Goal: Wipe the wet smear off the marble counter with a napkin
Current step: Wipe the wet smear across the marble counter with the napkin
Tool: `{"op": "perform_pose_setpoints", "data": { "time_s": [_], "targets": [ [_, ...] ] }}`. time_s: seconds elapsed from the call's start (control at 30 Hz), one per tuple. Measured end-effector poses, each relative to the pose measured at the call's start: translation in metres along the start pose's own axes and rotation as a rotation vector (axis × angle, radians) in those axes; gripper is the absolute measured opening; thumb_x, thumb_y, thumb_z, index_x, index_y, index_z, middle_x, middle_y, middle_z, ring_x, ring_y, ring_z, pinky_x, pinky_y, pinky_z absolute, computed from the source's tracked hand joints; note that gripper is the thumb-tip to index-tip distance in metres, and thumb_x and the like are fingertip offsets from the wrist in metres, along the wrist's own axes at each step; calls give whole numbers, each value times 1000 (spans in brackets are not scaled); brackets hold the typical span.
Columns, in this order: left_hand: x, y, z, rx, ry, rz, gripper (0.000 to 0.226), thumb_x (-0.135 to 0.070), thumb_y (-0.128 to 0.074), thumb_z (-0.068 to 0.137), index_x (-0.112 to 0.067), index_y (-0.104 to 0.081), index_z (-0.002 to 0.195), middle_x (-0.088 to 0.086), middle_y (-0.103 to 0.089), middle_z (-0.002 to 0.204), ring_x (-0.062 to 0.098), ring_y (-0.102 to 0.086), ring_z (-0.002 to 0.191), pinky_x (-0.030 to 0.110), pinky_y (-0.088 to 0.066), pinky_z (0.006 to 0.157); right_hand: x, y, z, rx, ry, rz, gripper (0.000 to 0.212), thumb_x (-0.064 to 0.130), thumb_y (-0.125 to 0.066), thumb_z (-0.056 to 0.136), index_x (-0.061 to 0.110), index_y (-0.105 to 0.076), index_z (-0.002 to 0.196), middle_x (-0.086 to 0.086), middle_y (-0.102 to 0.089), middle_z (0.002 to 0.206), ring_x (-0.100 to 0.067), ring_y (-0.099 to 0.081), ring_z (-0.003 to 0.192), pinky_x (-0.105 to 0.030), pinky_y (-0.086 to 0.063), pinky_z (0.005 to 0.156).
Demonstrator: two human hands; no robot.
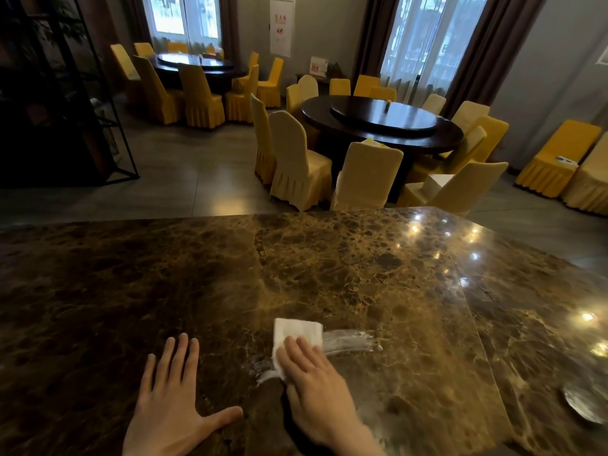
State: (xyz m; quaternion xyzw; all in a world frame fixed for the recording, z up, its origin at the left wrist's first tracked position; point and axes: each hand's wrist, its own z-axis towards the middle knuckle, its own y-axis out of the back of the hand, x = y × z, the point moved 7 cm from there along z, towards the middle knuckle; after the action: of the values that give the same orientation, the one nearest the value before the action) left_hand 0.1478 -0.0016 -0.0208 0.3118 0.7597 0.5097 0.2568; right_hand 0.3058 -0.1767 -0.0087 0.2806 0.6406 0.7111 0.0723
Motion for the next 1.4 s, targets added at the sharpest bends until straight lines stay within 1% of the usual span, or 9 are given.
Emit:
{"op": "perform_pose_setpoints", "data": {
  "time_s": [0.2, 0.47, 0.63, 0.77, 0.87, 1.0, 1.1, 1.23, 1.4],
  "targets": [
    [-1, -1, -1, -18, -9, -2, 154, -117, 3, 36, -18, 37, 149, 3, 40, 163, 23, 37, 151, 53, 13, 130, -79, 38, -10, -159, -458, -20, 53, 24, -24, 108, 16, -17, 159, -6, -7, 169, -23, 1, 155, -38, -3, 126],
    [-1, 1, -1, 9, -5, -16, 157, -118, 1, 35, -17, 37, 150, 4, 40, 163, 23, 36, 151, 53, 13, 130, 17, -5, 7, -46, 38, 63, 54, 20, -44, 99, 26, -34, 152, 1, -24, 166, -21, -14, 154, -35, -9, 122],
    [-2, 2, -2, 9, -2, -2, 155, -117, 5, 33, -18, 40, 147, 4, 40, 162, 24, 36, 151, 53, 13, 130, -76, 38, -17, -280, -408, 0, 51, 21, -50, 101, 27, -40, 150, 1, -30, 164, -20, -23, 151, -37, -30, 118],
    [-2, 1, -1, 14, -1, -6, 155, -117, 6, 32, -18, 39, 147, 4, 41, 162, 24, 36, 151, 53, 13, 130, -74, 46, -16, -355, -455, 19, 40, 12, -49, 99, 22, -55, 138, -2, -46, 154, -21, -35, 144, -34, -38, 112],
    [-3, 2, -1, 11, -6, 3, 156, -117, 7, 31, -18, 39, 146, 4, 41, 162, 24, 36, 151, 52, 14, 130, -14, 29, -5, -312, -223, 104, 45, 8, -68, 92, 27, -64, 132, 7, -54, 148, -15, -44, 141, -30, -38, 112],
    [-2, 2, 1, 11, 0, 3, 156, -116, 8, 29, -17, 39, 146, 4, 39, 162, 23, 34, 152, 52, 13, 130, 40, 20, -1, -208, 123, 37, 27, 25, -87, 72, 31, -73, 95, 14, -71, 109, -5, -65, 109, -16, -52, 85],
    [-1, 1, 2, 20, 8, 8, 156, -117, 5, 30, -18, 39, 146, 4, 41, 161, 24, 34, 152, 52, 12, 130, -7, 35, -2, -240, -93, 40, 12, 27, -80, 79, 29, -75, 89, 18, -73, 101, -3, -67, 92, -14, -49, 70],
    [-1, -1, 2, 29, 15, 21, 157, -118, 5, 29, -18, 40, 145, 3, 42, 160, 24, 34, 152, 53, 12, 130, -78, 63, -17, -372, -435, -5, 11, 15, -69, 91, 22, -75, 96, 3, -74, 103, -22, -68, 91, -34, -52, 66],
    [-1, 0, 4, 37, 15, 33, 156, -117, 8, 27, -18, 41, 144, 3, 42, 159, 23, 34, 152, 52, 13, 130, -29, 35, -1, -324, -292, 88, 25, 3, -75, 78, 23, -73, 94, 9, -70, 103, -15, -64, 98, -29, -54, 76]
  ]
}}
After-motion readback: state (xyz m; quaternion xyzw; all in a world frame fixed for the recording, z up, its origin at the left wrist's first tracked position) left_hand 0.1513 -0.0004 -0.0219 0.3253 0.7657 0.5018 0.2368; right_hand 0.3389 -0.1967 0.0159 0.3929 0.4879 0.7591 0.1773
